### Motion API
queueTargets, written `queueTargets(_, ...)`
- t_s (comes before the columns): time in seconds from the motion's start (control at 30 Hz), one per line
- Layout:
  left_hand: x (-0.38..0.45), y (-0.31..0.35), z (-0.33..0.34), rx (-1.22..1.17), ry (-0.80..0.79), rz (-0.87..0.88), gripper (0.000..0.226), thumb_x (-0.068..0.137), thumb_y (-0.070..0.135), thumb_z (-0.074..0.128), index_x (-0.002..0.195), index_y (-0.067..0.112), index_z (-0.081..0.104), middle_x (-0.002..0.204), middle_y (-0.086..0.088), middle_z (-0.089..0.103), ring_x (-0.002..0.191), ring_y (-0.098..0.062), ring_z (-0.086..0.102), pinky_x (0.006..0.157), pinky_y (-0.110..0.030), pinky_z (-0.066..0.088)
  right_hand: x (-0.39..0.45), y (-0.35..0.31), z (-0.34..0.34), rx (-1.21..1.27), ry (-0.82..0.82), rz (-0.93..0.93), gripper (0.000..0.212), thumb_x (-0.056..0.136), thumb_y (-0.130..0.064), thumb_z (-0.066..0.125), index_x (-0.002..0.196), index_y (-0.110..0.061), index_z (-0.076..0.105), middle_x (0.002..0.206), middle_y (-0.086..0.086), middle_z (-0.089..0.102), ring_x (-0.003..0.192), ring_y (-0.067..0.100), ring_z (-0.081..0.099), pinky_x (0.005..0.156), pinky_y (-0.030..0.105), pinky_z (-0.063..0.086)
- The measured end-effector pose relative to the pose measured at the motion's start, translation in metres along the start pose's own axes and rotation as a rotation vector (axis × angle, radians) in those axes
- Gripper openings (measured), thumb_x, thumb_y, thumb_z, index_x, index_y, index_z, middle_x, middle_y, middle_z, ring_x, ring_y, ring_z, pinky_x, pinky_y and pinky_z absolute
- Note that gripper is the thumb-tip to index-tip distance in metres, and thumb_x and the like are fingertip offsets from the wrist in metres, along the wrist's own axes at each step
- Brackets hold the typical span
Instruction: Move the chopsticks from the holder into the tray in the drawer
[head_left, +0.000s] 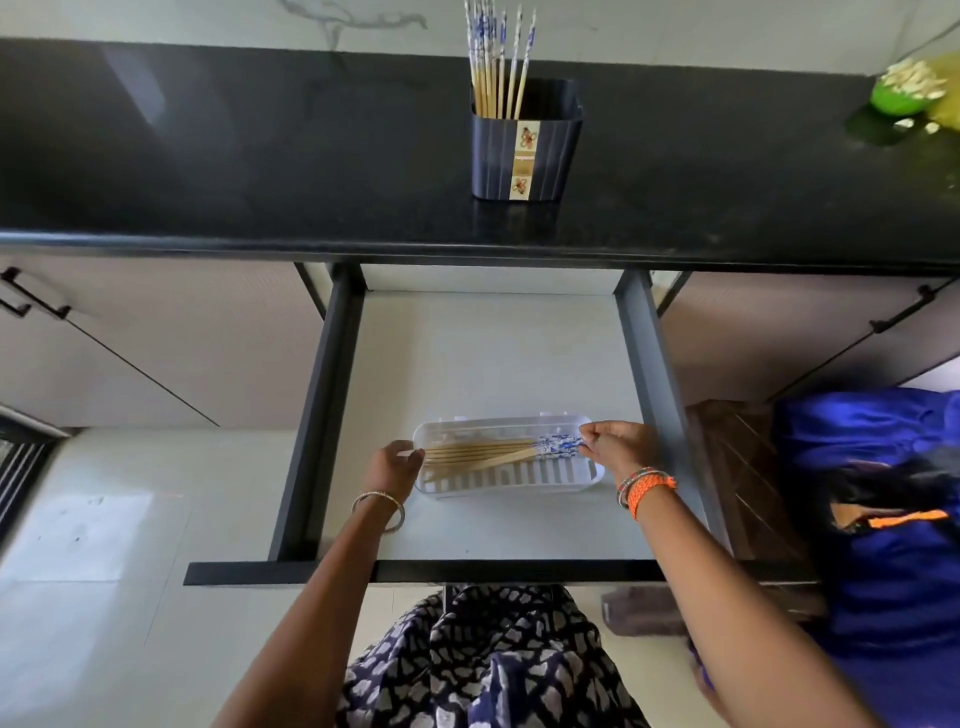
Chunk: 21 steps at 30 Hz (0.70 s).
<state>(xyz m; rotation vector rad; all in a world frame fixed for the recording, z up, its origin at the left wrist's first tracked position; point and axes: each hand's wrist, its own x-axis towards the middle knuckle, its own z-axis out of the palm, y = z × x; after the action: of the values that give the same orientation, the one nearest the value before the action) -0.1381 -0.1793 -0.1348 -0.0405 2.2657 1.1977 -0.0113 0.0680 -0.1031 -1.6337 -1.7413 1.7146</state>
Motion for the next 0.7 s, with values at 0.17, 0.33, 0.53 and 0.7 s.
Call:
queueTargets(0.17, 0.003, 0.0, 0.0, -0.027, 0.004, -0.021, 0.029, 0.085, 0.007, 0.057, 0.112, -0.003, 0.059, 0.103, -0.029, 0.067, 0.094, -0.038, 0.065, 0.083, -0.036, 0.05, 0.004, 0.001, 0.01, -0.438, 0.018, -0.214, 0.019, 0.077, 0.01, 0.059, 0.088, 0.008, 0.075, 0.091, 0.028, 0.073, 0.089, 0.038, 0.07, 0.084, 0.047, 0.057)
queueTargets(0.33, 0.001, 0.001, 0.002, -0.017, 0.026, -0.02, 0.029, 0.085, 0.008, 0.057, 0.112, -0.003, 0.06, 0.1, -0.031, 0.067, 0.087, -0.038, 0.065, 0.08, -0.038, 0.051, -0.012, 0.0, 0.019, -1.064, -0.088, -0.438, 0.026, 0.084, 0.002, 0.047, 0.104, 0.001, 0.063, 0.114, 0.023, 0.062, 0.108, 0.041, 0.06, 0.089, 0.039, 0.049)
queueTargets(0.53, -0.002, 0.002, 0.002, -0.095, -0.015, -0.057, 0.029, 0.089, 0.006, 0.052, 0.117, -0.003, 0.054, 0.085, -0.022, 0.064, 0.068, -0.027, 0.059, 0.069, -0.038, 0.054, -0.022, -0.004, 0.036, -1.406, -0.181, -0.533, 0.029, 0.089, -0.004, 0.052, 0.117, -0.007, 0.059, 0.123, 0.011, 0.061, 0.121, 0.028, 0.057, 0.095, 0.035, 0.047)
queueTargets(0.7, -0.002, 0.001, 0.003, -0.116, -0.042, -0.075, 0.032, 0.09, 0.009, 0.051, 0.12, -0.001, 0.052, 0.096, -0.028, 0.066, 0.075, -0.029, 0.061, 0.079, -0.044, 0.054, -0.02, 0.002, 0.059, -1.398, -0.379, -0.741, 0.046, 0.085, 0.008, 0.048, 0.126, -0.011, 0.058, 0.124, 0.012, 0.063, 0.116, 0.029, 0.06, 0.091, 0.036, 0.05)
